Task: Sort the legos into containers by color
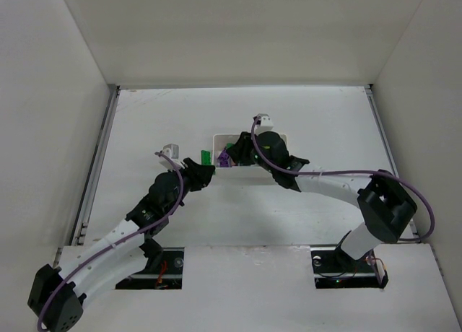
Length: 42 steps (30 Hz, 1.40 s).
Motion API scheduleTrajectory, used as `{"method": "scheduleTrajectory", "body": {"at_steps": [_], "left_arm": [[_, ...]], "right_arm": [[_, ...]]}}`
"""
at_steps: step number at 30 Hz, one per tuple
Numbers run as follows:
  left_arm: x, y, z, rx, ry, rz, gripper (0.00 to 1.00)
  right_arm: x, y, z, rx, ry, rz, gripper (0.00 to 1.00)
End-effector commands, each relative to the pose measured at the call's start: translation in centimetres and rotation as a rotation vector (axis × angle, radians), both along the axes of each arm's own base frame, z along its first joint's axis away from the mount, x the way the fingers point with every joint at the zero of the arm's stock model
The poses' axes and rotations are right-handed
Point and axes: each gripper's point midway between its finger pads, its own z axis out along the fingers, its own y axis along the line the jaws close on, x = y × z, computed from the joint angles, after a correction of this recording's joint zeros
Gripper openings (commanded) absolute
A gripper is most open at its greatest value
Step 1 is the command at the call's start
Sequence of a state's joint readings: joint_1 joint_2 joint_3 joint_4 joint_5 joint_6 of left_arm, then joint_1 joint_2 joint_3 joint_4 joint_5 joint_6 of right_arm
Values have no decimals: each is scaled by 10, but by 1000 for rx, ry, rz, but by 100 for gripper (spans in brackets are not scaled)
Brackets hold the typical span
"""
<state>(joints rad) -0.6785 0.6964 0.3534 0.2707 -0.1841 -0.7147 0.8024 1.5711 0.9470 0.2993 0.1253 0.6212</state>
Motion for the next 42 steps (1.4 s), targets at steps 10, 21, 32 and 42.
{"method": "scheduleTrajectory", "body": {"at_steps": [10, 21, 32, 42], "left_arm": [[6, 8, 16, -15, -31, 31, 17], [8, -1, 20, -13, -35, 7, 18], [5, -11, 22, -39, -42, -20, 18], [6, -30, 31, -120, -33, -47, 19]], "right_arm": [[-5, 0, 18, 37, -58, 1, 41], [10, -94, 23, -28, -111, -232, 40], [19, -155, 5, -145, -119, -399, 40], [19, -157, 5, -186, -138, -424, 76]]}}
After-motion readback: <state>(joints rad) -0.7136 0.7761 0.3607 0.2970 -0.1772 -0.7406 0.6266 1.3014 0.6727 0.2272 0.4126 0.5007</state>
